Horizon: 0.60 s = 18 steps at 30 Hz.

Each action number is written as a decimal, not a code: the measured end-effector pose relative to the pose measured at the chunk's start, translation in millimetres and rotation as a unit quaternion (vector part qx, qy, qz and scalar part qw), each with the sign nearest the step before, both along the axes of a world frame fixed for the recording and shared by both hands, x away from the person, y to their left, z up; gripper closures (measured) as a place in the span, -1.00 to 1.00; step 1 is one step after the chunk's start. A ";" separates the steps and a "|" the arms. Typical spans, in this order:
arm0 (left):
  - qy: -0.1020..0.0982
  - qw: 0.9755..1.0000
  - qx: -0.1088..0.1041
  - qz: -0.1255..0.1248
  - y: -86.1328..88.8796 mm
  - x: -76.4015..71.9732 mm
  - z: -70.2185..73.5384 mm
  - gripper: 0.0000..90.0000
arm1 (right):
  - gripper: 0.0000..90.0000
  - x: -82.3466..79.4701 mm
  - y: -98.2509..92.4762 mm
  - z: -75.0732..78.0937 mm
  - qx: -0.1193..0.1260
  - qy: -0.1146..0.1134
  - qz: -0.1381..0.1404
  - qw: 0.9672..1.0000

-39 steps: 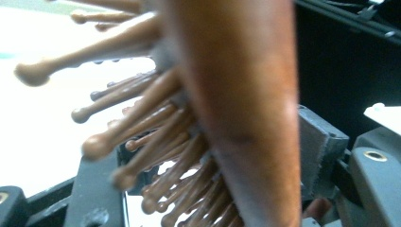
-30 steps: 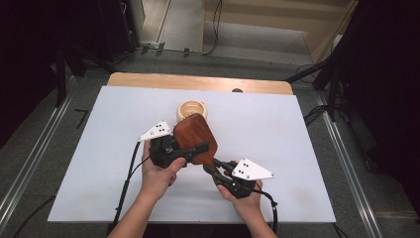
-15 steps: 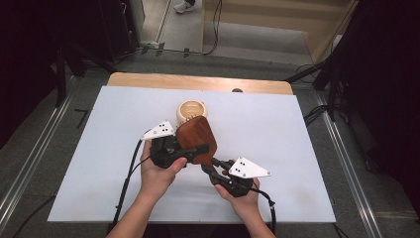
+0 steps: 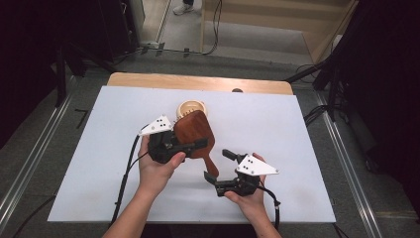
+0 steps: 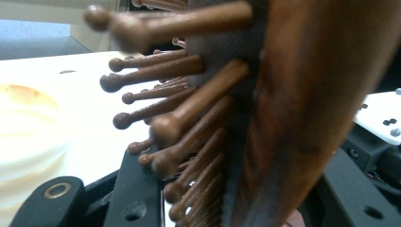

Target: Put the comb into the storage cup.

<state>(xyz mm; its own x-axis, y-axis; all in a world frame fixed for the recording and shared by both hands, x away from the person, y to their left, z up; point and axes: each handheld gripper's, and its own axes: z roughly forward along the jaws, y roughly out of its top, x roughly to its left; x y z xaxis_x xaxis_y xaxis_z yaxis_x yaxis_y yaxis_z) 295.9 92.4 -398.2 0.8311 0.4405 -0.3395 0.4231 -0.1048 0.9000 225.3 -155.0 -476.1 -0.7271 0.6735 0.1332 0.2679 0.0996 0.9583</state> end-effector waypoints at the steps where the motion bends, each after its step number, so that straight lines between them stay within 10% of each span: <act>1: -0.002 1.000 0.001 0.002 0.3 0.2 0.5 0.29 | -1.00 0.3 -2.8 -0.3 0.002 0.004 0.004 1.000; 18: -0.014 0.999 -0.013 0.029 17.2 9.1 16.8 0.28 | -1.00 -6.4 -73.8 -18.2 -0.013 0.002 -0.049 0.999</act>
